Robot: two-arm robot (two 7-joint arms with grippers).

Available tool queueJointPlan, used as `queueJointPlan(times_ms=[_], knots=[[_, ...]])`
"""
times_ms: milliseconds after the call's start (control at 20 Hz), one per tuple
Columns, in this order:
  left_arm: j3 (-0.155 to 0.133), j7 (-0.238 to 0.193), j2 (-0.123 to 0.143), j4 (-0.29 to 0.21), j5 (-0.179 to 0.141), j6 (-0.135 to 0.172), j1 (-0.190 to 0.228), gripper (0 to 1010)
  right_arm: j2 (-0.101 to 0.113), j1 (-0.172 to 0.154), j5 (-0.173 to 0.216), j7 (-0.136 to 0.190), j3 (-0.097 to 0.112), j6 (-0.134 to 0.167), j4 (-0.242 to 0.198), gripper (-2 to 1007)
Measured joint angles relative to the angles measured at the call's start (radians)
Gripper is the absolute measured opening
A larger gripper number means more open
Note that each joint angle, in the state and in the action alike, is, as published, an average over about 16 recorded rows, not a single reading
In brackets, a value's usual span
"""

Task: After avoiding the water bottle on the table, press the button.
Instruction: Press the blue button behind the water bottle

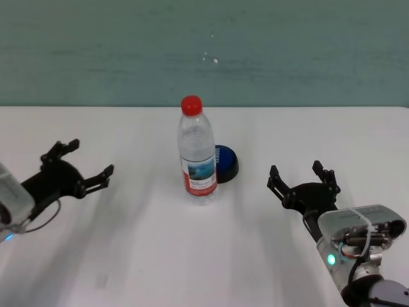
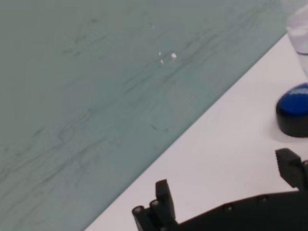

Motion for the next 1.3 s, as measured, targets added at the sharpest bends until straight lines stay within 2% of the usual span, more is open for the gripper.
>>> queueJointPlan(times_ms=[150, 350, 500, 650, 800, 950, 1300], knots=[[-0.042, 0.027, 0.021, -0.082, -0.006, 0.022, 0.09, 1000, 0.0, 0.0, 0.0, 0.0, 0.0, 0.0, 0.0, 1003], [-0.097, 0.07, 0.031, -0.185, -0.005, 0.044, 0.205, 1000, 0.0, 0.0, 0.0, 0.0, 0.0, 0.0, 0.0, 1003], [-0.13, 0.106, 0.025, -0.258, 0.001, 0.058, 0.283, 1000, 0.0, 0.0, 0.0, 0.0, 0.0, 0.0, 0.0, 1003], [-0.152, 0.14, 0.008, -0.319, 0.011, 0.068, 0.346, 1000, 0.0, 0.0, 0.0, 0.0, 0.0, 0.0, 0.0, 1003], [-0.159, 0.168, -0.015, -0.369, 0.027, 0.077, 0.391, 1000, 0.0, 0.0, 0.0, 0.0, 0.0, 0.0, 0.0, 1003], [-0.154, 0.187, -0.041, -0.409, 0.043, 0.085, 0.419, 1000, 0.0, 0.0, 0.0, 0.0, 0.0, 0.0, 0.0, 1003], [-0.106, 0.199, -0.104, -0.452, 0.08, 0.088, 0.431, 1000, 0.0, 0.0, 0.0, 0.0, 0.0, 0.0, 0.0, 1003]])
